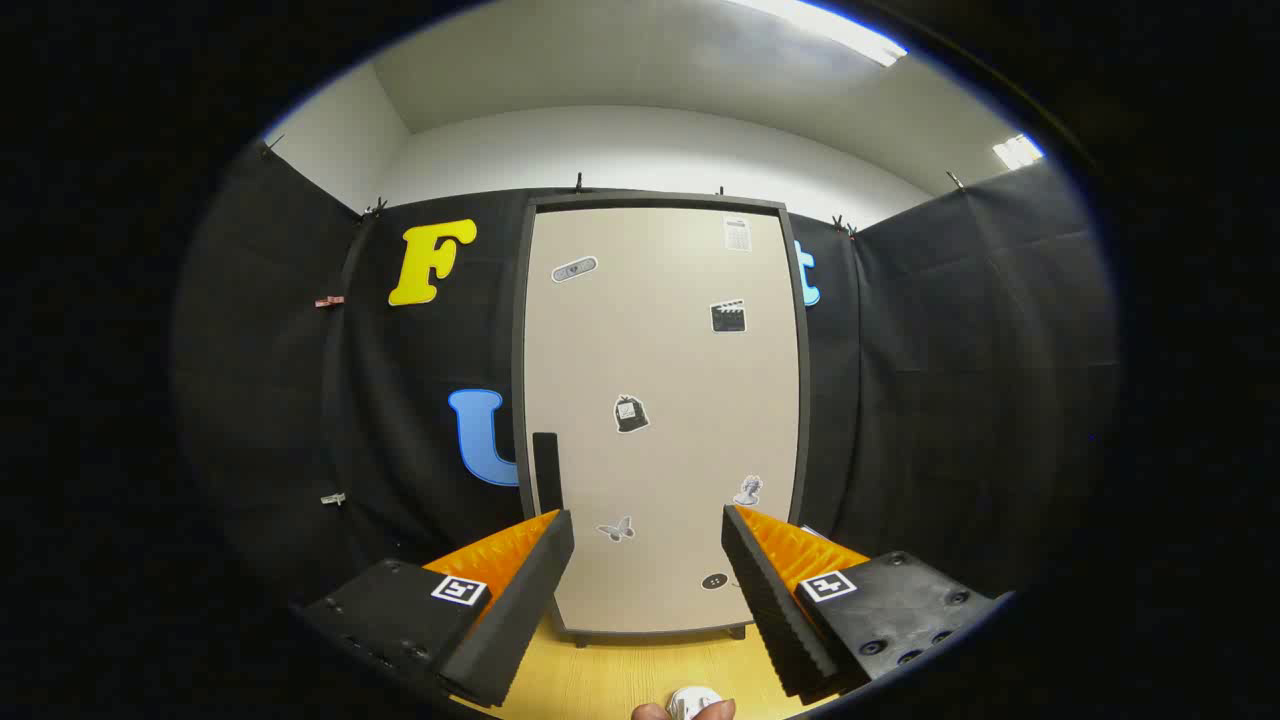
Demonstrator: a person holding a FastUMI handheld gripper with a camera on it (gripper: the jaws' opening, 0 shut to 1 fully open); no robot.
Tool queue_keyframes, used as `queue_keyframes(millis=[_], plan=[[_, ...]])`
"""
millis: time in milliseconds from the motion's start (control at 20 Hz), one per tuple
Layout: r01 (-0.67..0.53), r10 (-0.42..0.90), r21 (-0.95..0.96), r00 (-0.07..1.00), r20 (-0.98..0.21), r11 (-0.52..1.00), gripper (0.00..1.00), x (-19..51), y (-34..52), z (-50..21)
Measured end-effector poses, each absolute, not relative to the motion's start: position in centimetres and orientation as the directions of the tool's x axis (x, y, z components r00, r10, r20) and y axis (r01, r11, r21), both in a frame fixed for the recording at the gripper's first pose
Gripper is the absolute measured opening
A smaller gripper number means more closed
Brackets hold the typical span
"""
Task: Open the shoe cabinet door, grab the shoes and put them into the shoe cabinet, then close the shoe cabinet door.
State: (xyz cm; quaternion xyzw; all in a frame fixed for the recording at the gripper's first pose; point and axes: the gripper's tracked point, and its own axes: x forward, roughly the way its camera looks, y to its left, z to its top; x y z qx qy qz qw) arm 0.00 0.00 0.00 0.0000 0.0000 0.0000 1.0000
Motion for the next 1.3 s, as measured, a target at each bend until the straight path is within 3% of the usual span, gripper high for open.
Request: queue_keyframes(millis=[950, 1300], plan=[[-0.024, 0.024, 0.004, 1.000, -0.003, 1.000, 0.97, -0.2, 1.4, -0.2], [-0.073, 0.073, 0.024, 0.997, 0.013, 0.997, 0.97, 2.7, 4.6, 1.1]])
